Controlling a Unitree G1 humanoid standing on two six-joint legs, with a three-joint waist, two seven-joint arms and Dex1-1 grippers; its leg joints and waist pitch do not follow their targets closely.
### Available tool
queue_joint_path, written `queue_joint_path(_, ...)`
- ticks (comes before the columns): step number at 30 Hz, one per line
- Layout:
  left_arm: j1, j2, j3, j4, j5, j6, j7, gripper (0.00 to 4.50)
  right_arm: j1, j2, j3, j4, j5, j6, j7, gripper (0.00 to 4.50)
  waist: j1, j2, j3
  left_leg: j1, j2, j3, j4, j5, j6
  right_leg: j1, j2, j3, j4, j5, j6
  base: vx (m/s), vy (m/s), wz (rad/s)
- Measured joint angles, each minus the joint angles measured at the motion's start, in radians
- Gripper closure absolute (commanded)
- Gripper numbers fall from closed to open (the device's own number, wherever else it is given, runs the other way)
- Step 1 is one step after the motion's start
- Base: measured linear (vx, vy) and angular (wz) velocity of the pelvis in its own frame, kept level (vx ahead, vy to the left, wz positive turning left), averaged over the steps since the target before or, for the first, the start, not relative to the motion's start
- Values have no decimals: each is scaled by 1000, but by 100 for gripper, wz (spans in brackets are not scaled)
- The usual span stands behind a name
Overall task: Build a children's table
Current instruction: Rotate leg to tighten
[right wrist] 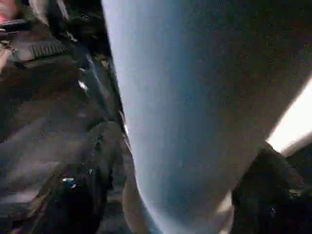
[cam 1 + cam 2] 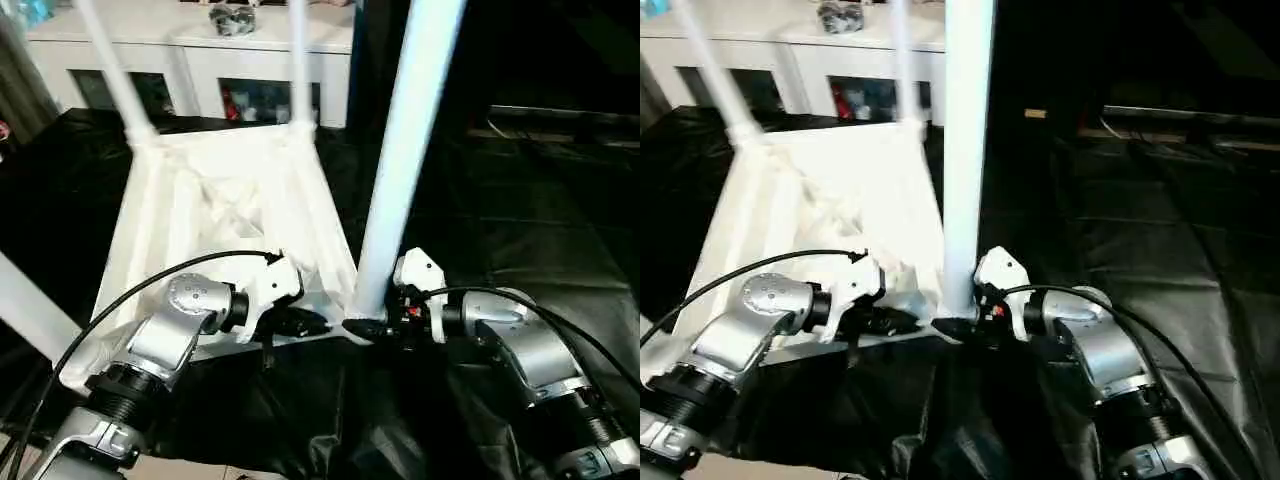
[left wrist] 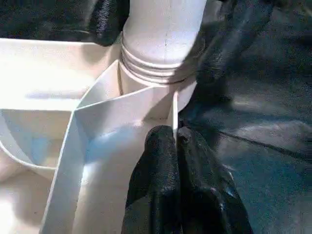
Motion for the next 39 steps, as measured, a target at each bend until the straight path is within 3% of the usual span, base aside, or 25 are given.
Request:
queue_joint_path(13,0,10,-12,-4,-1,0,-32,450,21,-11,4,-38,15,-6,15,238,4,0,0,2,0,0,0,0,0,3,0,0,-1,0,1,0,0,0)
queue_joint_path(19,0,-7,-8,3,4,7,0,450,49,6,-15,-55,8,-8,-43,252,4,0,-1,3,0,0,0,0,0,6,0,0,-1,-1,1,0,0,0)
queue_joint_path(23,-12,-57,13,35,38,25,113,450,64,107,-72,-17,-30,-12,-235,253,-10,-1,-1,11,0,0,0,0,0,13,0,1,-1,-4,7,0,0,0)
queue_joint_path(26,-35,-112,25,71,71,56,235,450,37,202,-104,43,-76,-10,-446,253,-38,-2,0,18,0,-3,0,0,-1,17,-1,-2,-5,-6,10,0,0,0)
queue_joint_path(32,-59,-199,39,97,101,106,411,450,-30,329,-150,131,-127,13,-748,253,-83,4,3,6,-1,-30,-3,0,-1,22,-2,-34,-41,-6,10,-9,2,-2)
queue_joint_path(34,-59,-214,43,98,104,108,432,450,-41,345,-163,148,-133,6,-776,253,-91,4,3,5,-3,-30,-3,0,0,22,-3,-31,-41,-5,9,0,0,0)
queue_joint_path(36,-59,-217,48,98,110,108,440,450,-53,357,-165,170,-144,-12,-791,198,-93,4,3,4,-3,-29,-3,0,0,21,-3,-30,-41,-3,6,0,0,0)
queue_joint_path(39,-59,-215,49,95,110,107,433,450,-54,356,-171,177,-129,-28,-768,175,-91,4,3,3,-3,-28,-3,0,0,20,-3,-30,-40,3,-3,0,0,0)
